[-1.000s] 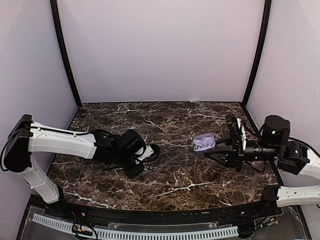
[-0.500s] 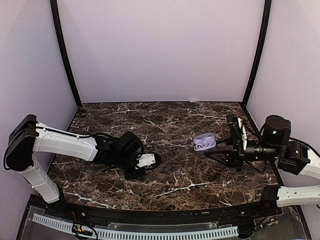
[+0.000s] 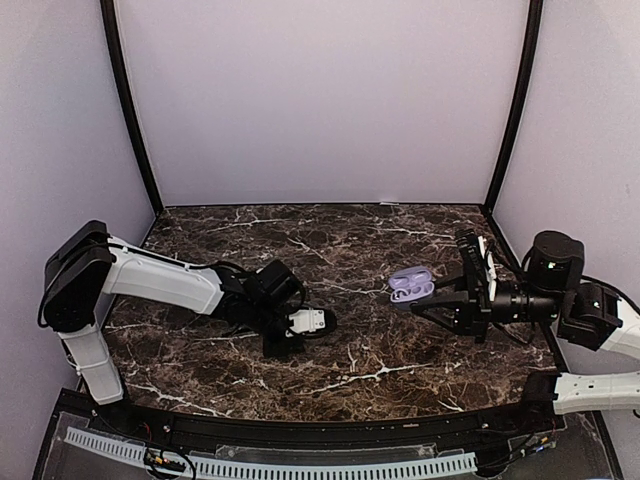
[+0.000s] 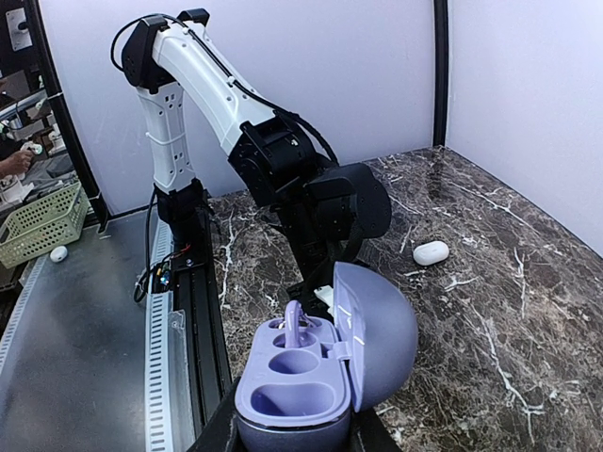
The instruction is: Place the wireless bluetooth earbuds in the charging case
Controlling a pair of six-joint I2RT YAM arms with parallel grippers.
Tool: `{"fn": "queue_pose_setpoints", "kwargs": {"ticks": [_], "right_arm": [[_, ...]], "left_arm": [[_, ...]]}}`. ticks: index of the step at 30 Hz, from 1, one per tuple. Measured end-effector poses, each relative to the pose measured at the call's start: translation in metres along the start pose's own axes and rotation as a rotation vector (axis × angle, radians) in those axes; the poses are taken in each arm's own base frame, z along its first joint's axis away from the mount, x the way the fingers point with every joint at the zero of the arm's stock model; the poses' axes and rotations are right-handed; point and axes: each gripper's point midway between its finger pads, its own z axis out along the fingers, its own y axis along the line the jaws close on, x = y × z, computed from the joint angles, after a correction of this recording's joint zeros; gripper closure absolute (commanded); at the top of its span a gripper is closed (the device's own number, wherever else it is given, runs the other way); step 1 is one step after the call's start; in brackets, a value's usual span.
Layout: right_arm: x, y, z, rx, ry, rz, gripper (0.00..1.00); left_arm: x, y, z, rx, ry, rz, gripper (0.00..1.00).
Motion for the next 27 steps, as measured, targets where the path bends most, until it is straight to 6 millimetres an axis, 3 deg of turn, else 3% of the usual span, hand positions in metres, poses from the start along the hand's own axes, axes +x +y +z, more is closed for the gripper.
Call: {"fn": "queue_pose_setpoints", "kwargs": {"ticks": [27], "right_arm": [[0.002,0.0,0.001,-0.001,0.007,0.002,1.0]], "left_arm": [[0.002,0.026,0.002,-0.057,0.011,-0.007,0.8]]}}
